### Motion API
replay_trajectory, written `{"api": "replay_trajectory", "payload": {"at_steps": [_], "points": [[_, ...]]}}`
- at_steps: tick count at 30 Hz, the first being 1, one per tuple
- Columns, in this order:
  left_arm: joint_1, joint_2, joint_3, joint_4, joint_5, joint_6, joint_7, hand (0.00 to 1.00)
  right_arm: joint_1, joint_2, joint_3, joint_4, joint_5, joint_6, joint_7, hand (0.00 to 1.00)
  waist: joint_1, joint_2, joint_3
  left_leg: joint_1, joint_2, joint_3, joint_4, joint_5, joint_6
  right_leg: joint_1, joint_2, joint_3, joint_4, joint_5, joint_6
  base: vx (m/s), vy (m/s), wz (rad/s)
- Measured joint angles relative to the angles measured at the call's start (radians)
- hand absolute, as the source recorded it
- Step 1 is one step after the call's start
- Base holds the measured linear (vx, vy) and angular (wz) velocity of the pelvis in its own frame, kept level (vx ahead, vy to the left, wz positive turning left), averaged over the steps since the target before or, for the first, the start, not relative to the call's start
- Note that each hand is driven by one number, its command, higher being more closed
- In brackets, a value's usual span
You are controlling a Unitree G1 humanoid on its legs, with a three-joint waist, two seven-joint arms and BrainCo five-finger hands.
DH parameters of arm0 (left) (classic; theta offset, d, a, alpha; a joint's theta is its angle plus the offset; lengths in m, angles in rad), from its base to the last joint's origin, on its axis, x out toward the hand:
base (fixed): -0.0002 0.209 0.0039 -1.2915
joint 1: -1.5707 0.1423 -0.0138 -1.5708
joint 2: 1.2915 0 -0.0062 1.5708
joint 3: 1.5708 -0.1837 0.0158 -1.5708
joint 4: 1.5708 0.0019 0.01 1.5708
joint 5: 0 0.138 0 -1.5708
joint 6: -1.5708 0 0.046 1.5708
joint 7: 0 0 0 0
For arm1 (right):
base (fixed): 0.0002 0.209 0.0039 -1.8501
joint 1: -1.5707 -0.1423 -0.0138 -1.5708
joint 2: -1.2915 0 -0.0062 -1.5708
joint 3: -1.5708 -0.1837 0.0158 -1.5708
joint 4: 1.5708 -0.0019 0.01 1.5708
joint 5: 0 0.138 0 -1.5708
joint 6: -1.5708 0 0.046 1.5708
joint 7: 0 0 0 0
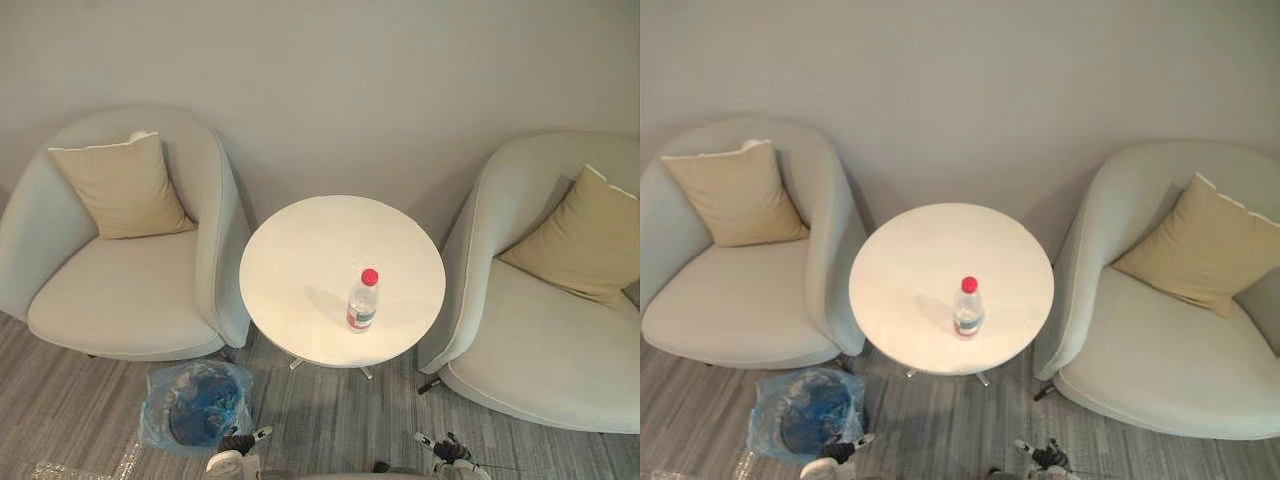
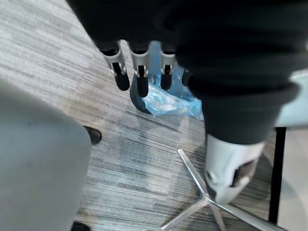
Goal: Gather rubbish on tea table into small bin, then transfer packed bag to large trash can.
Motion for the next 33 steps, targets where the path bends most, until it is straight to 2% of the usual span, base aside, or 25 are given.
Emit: {"api": "replay_trajectory", "payload": {"at_steps": [4, 6, 11, 20, 29, 33], "points": [[0.002, 0.02, -0.063, 0.0, 0.001, -0.002, 0.0, 0.0, 0.022, -0.053, 0.049, -0.206, -0.008, -0.023, 0.002, 0.0, -0.008, 0.001, -0.001, 0.0, -0.016, -0.012, -0.015, 0.008, 0.009, 0.006, -0.009, 0.003, -0.032, 0.019, 0.01, 0.0, 0.017, 0.01], [0.005, 0.026, -0.093, -0.005, 0.002, -0.013, -0.001, 0.0, 0.031, -0.08, 0.07, -0.298, -0.047, -0.034, 0.01, 0.0, -0.01, 0.001, -0.002, -0.005, -0.019, -0.019, -0.017, 0.01, 0.011, 0.01, -0.01, -0.003, -0.058, 0.033, 0.01, 0.03, 0.023, 0.07], [0.008, 0.031, -0.121, -0.019, 0.011, -0.02, -0.001, 0.0, 0.029, -0.121, 0.097, -0.425, -0.123, -0.054, 0.029, 0.0, -0.014, 0.002, -0.002, -0.026, -0.025, -0.041, -0.012, 0.013, 0.015, 0.028, -0.01, -0.017, -0.12, 0.064, 0.011, 0.02, 0.011, 0.08], [0.008, 0.035, -0.141, -0.018, 0.049, -0.021, -0.002, 0.0, 0.015, -0.159, 0.16, -0.49, -0.2, -0.08, 0.042, 0.0, -0.016, 0.002, 0.0, -0.036, -0.031, -0.088, 0.007, 0.013, 0.015, 0.081, -0.008, -0.054, -0.19, 0.092, 0.009, -0.01, -0.005, 0.13], [0.004, 0.034, -0.16, -0.021, 0.051, -0.031, -0.002, 0.0, -0.047, -0.183, 0.228, -0.493, -0.203, -0.085, 0.028, 0.0, -0.013, 0.025, 0.02, -0.066, -0.033, -0.133, 0.003, 0.023, 0.013, 0.076, -0.007, -0.091, -0.204, 0.104, 0.009, -0.04, -0.004, 0.12], [-0.001, 0.029, -0.16, -0.039, 0.051, -0.034, -0.001, 0.0, -0.091, -0.191, 0.239, -0.493, -0.203, -0.085, 0.021, 0.0, -0.011, 0.036, 0.05, -0.074, -0.034, -0.148, 0.003, 0.028, 0.011, 0.077, -0.007, -0.106, -0.206, 0.104, 0.009, -0.01, -0.005, 0.13]]}}
